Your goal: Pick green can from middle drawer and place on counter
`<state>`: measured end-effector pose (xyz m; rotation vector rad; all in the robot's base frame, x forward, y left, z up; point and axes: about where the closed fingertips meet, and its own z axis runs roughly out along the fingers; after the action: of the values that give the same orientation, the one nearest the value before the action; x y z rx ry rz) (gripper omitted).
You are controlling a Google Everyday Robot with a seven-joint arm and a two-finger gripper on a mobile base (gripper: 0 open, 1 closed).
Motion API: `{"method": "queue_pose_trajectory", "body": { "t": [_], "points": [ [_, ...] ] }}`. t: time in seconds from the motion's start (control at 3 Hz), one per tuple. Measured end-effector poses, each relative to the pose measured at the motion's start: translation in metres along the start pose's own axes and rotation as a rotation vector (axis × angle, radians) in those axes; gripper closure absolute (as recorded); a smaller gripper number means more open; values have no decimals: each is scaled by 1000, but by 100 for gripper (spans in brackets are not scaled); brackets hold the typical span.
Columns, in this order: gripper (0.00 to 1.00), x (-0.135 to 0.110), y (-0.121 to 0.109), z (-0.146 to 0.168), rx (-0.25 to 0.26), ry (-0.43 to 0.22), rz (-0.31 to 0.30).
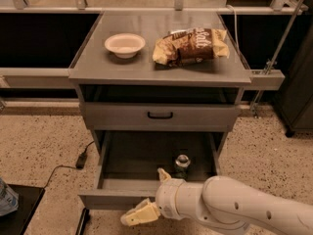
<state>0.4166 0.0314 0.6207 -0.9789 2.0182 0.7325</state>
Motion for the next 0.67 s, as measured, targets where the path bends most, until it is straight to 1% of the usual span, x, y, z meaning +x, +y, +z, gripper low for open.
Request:
{"method": "queue_pose_trajectory", "body": {
  "t": [0.33,0.67],
  "points": [
    [0,13,-17,-3,47,-17,64],
    [0,45,-70,-22,183,-32,161]
  ]
}}
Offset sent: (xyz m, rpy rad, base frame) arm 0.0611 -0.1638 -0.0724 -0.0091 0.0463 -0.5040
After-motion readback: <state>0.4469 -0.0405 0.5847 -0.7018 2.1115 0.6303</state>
